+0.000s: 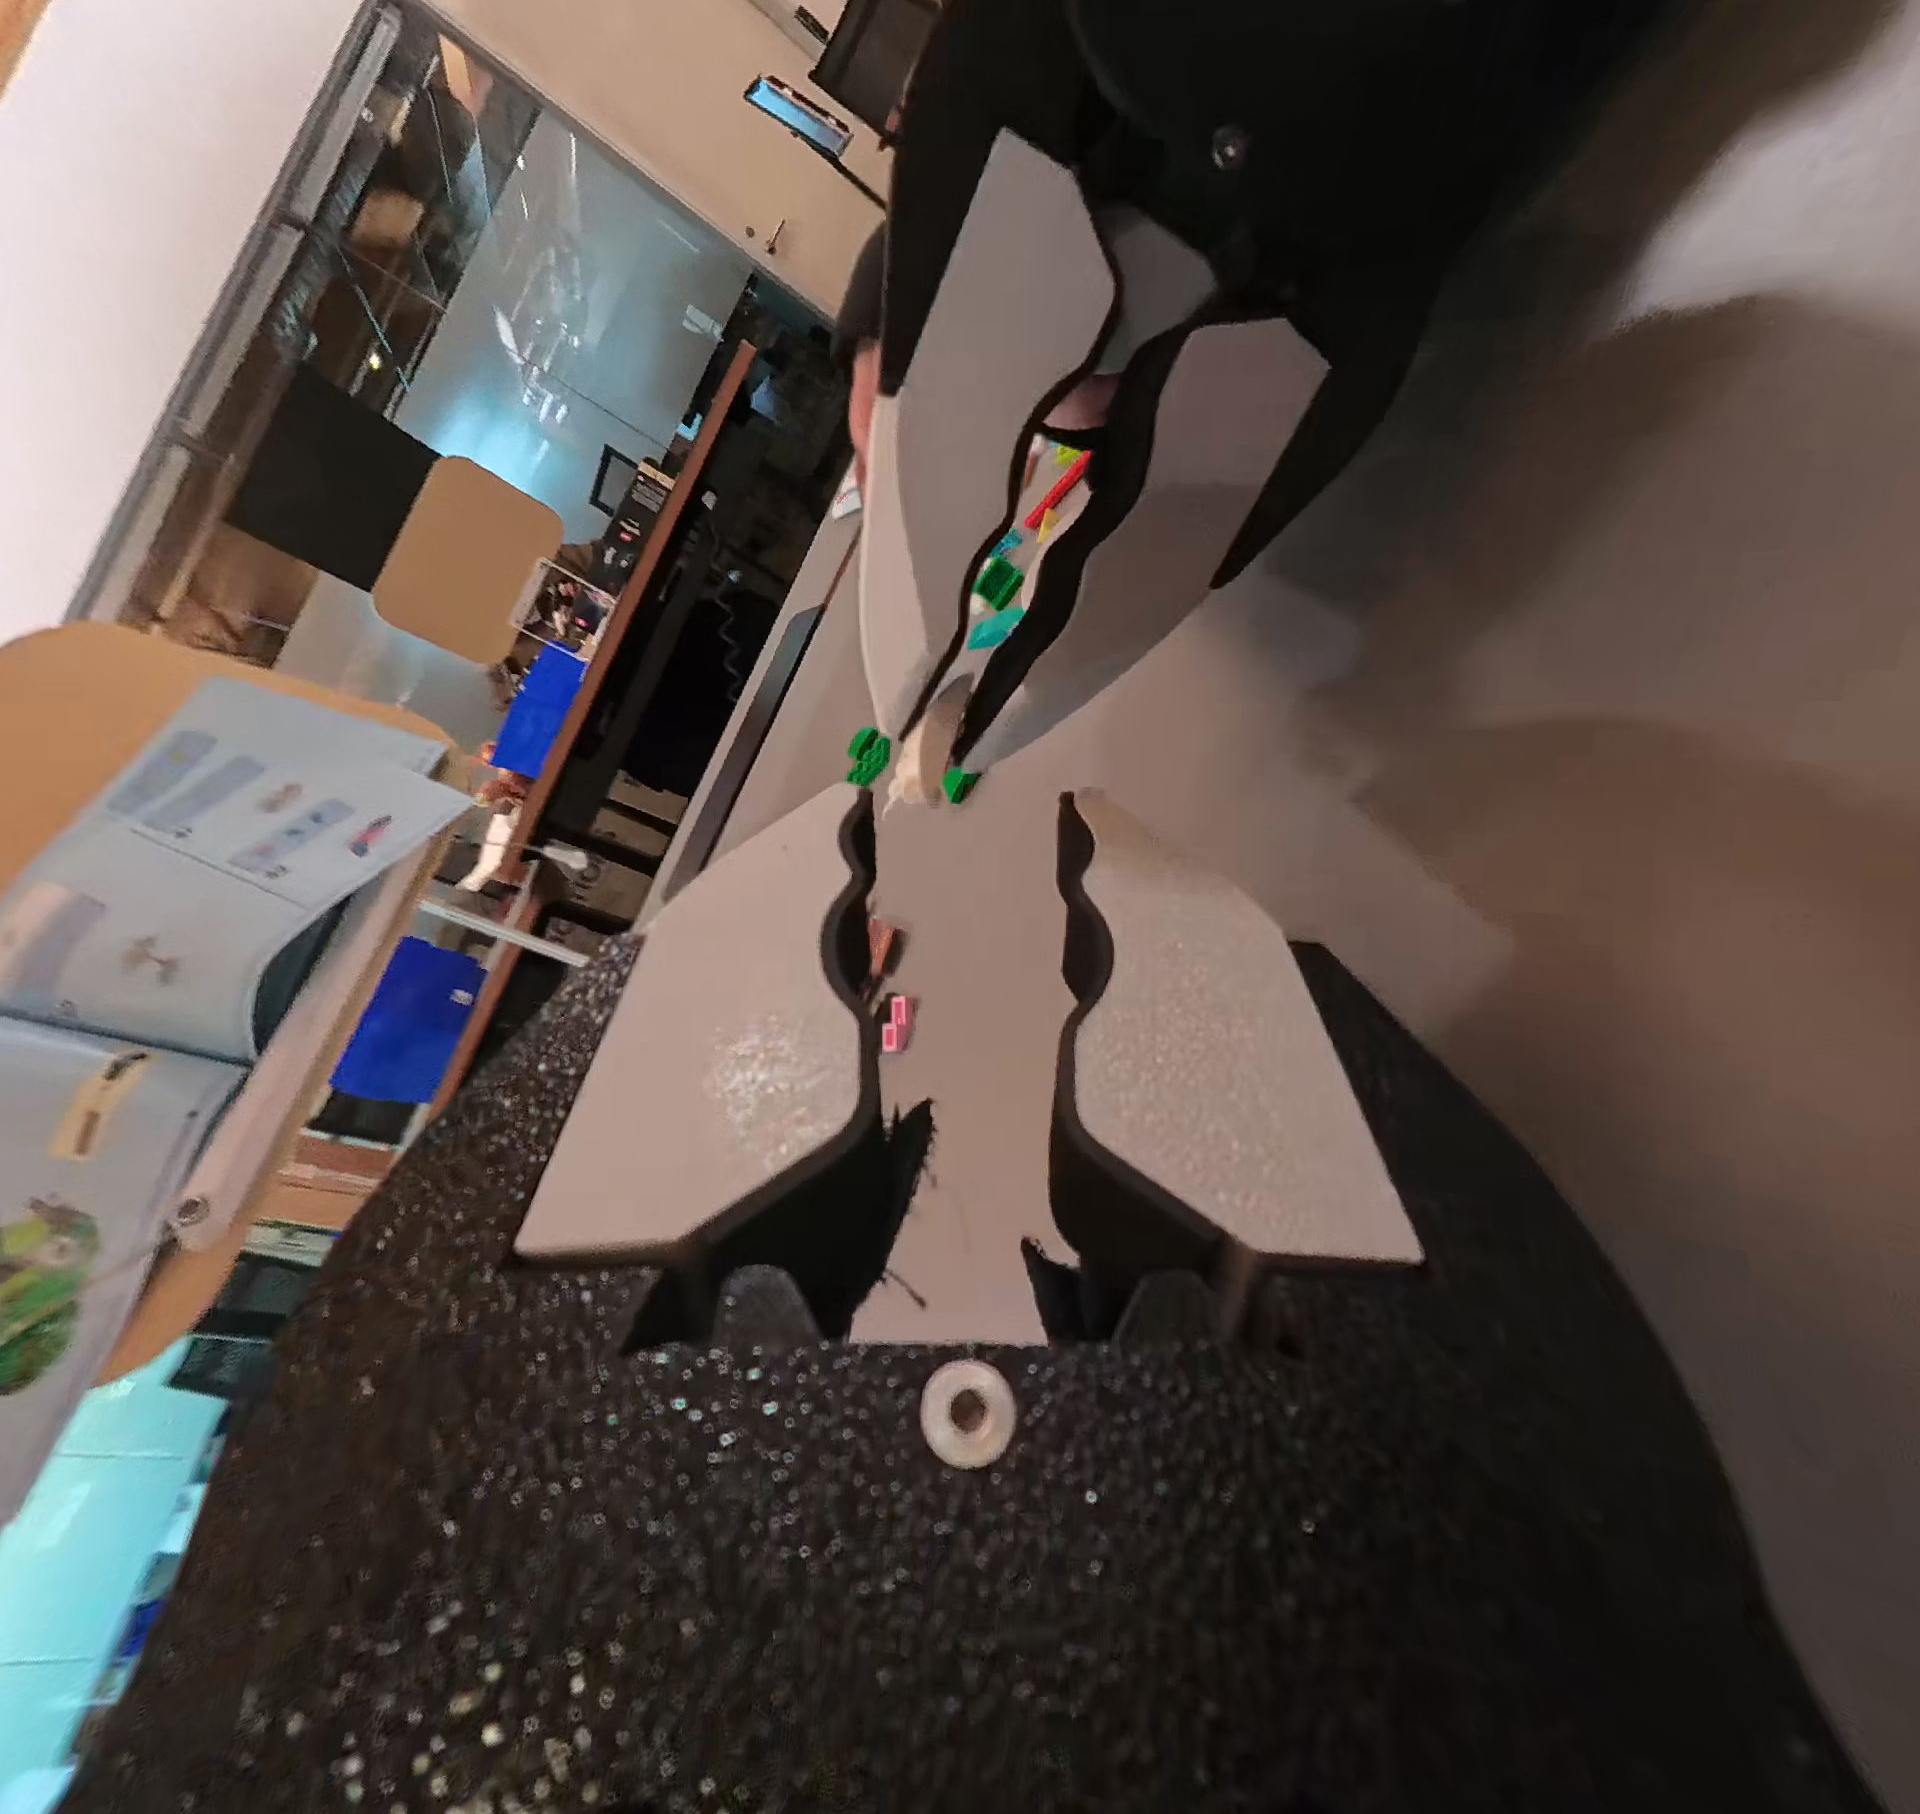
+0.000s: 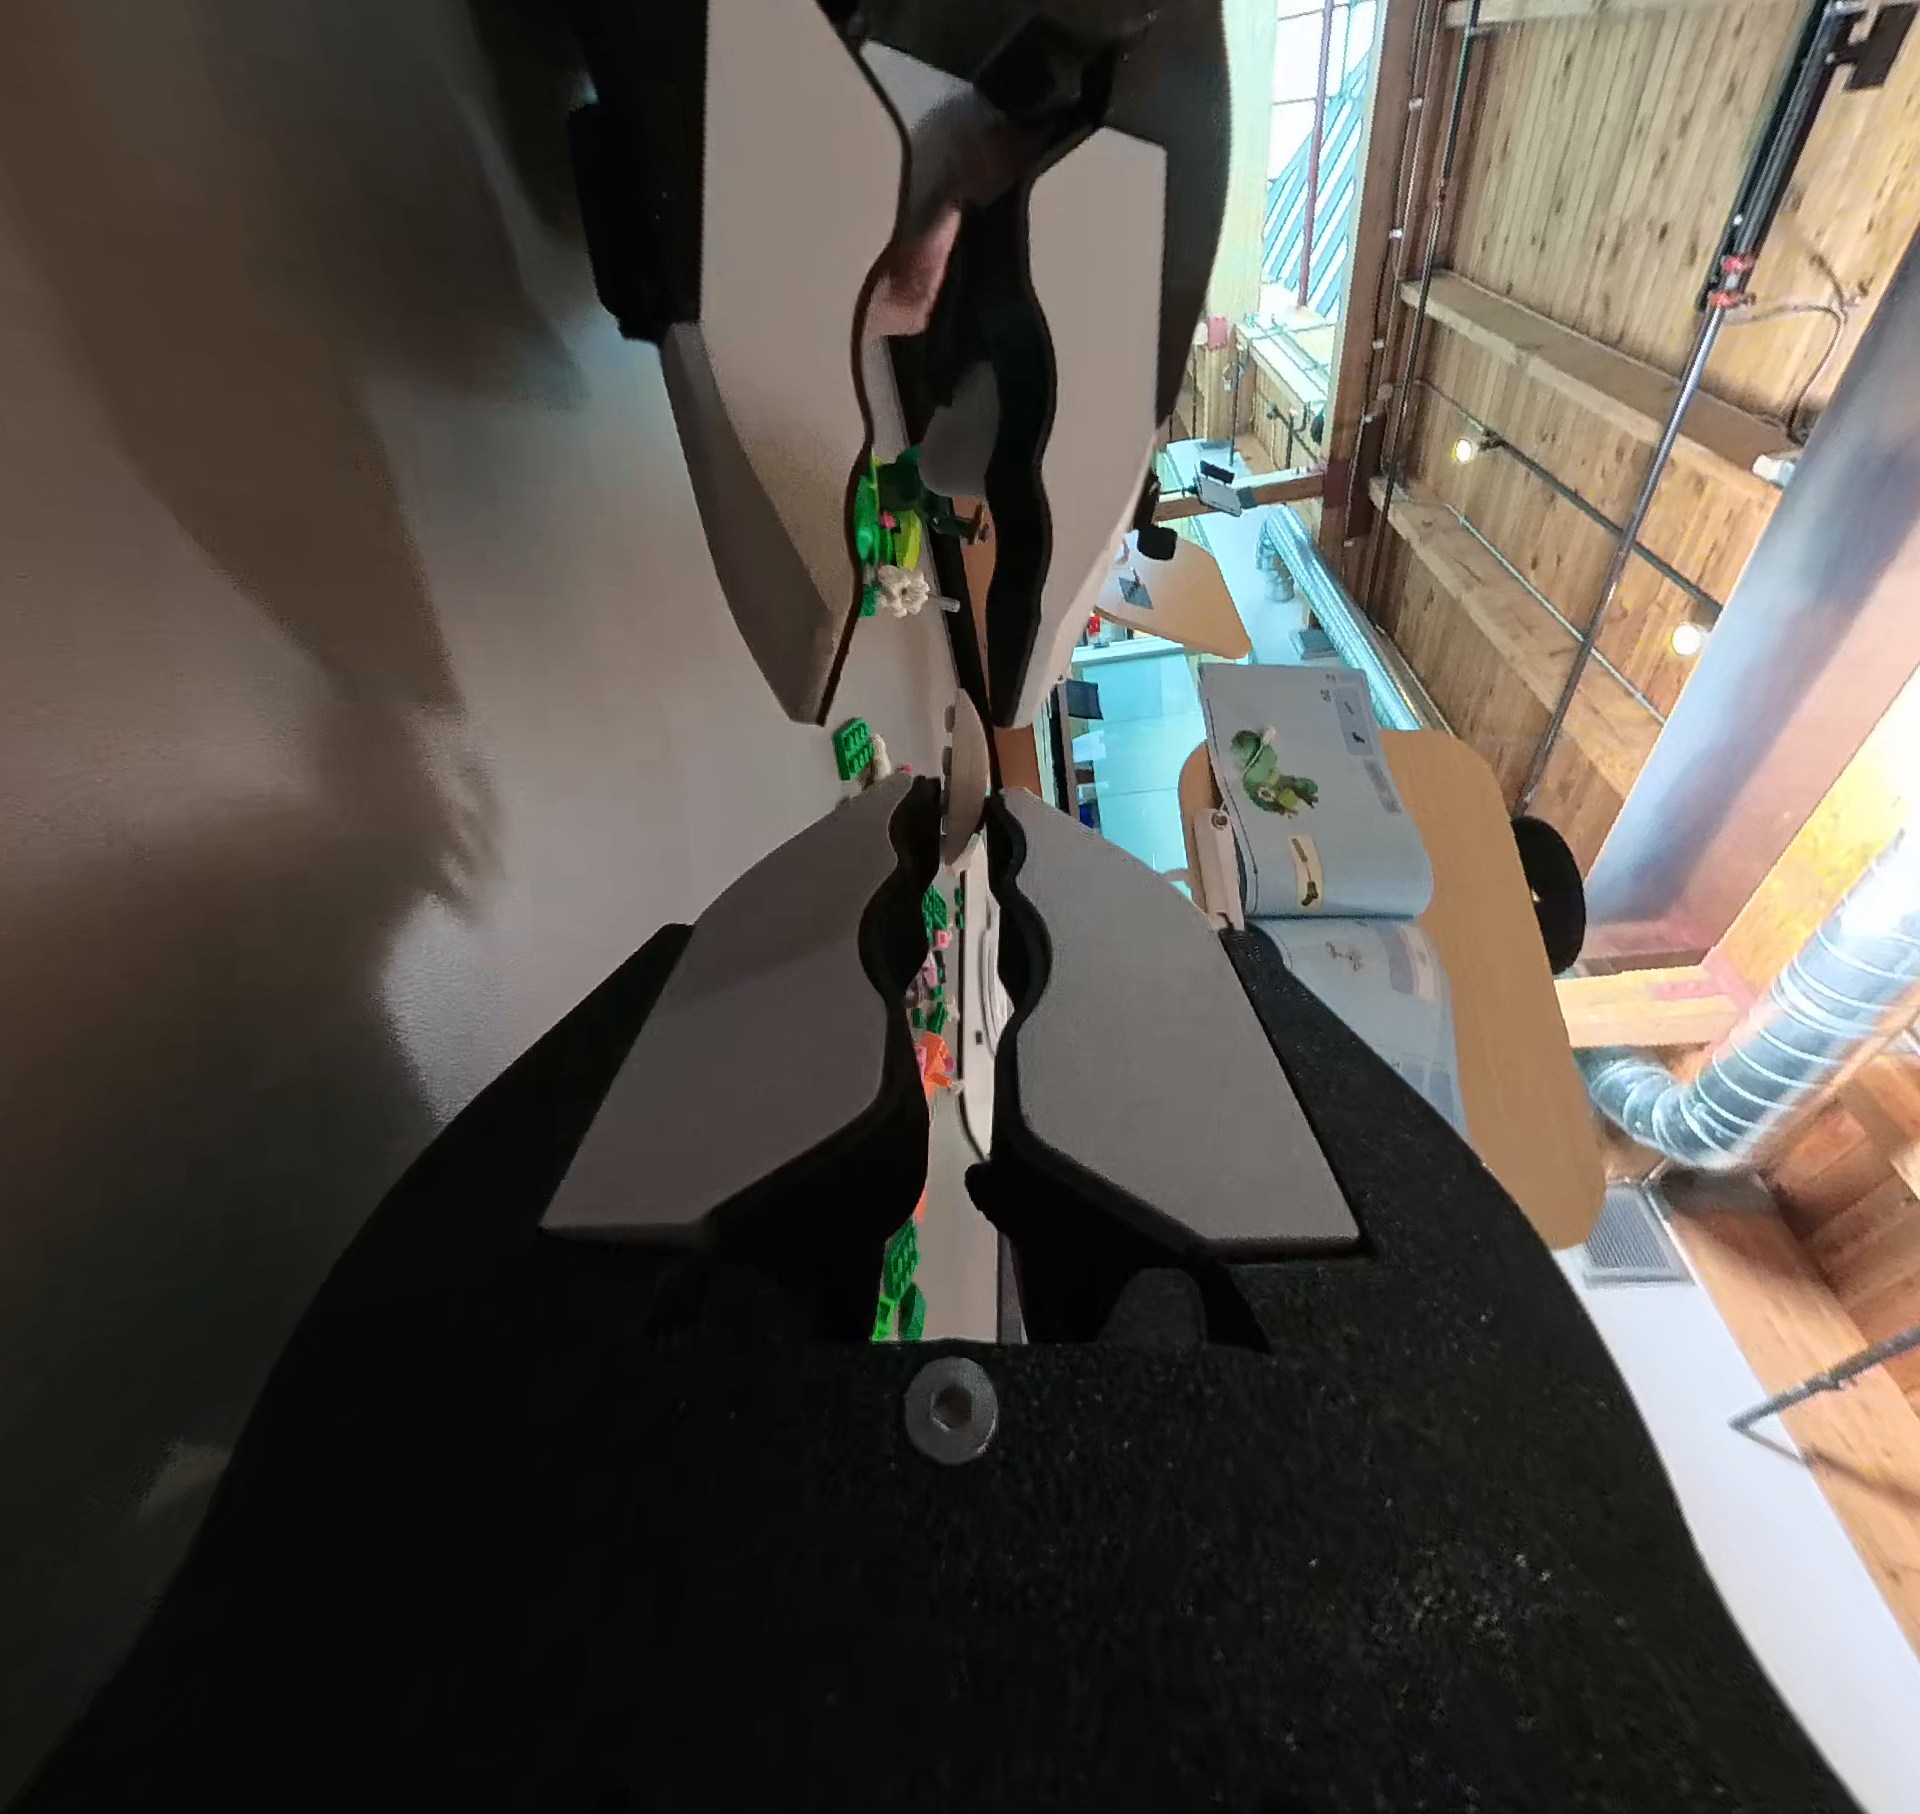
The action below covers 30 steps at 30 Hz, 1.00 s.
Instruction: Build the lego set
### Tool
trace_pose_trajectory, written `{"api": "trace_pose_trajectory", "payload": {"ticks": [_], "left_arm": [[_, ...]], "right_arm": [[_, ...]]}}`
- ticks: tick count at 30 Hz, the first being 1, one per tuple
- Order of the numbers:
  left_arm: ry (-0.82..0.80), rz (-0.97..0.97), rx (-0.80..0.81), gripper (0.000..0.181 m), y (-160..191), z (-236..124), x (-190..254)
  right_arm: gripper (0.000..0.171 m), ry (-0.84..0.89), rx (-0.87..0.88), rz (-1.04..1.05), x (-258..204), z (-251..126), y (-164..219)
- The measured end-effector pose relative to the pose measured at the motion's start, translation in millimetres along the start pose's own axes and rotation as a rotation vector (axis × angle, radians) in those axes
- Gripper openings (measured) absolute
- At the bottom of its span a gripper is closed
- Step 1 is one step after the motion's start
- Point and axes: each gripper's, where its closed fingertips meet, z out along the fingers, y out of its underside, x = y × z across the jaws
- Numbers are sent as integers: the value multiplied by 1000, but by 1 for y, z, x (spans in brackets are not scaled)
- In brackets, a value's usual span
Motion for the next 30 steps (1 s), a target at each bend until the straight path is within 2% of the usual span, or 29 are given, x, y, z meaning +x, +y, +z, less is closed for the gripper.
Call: {"api": "trace_pose_trajectory", "payload": {"ticks": [5, 9, 12, 16, 19, 23, 26, 30], "left_arm": [[-3, 64, -7, 27, -1, 1, 4], [-26, 91, -10, 8, -2, 0, 2], [-46, 116, -10, 8, -3, -1, 0], [-95, 127, -21, 7, -2, -4, -8], [-155, 142, -22, 7, -3, -7, -16], [-154, 105, -41, 8, 1, -6, -18], [-143, -105, 3, 7, 0, -8, -28], [-5, -760, 183, 7, -11, -11, -46]], "right_arm": [[7, -24, 26, -37, -6, 0, -7], [8, -40, 39, -52, -9, 0, -10], [8, -22, 45, -64, -7, -1, -11], [20, 31, 40, -58, 1, -1, -10], [21, 53, 30, -40, 6, -1, -7], [22, 53, 14, -29, 6, 0, -3], [20, 62, 6, -13, 8, 0, -1], [20, 101, -14, 52, 18, 0, 6]]}}
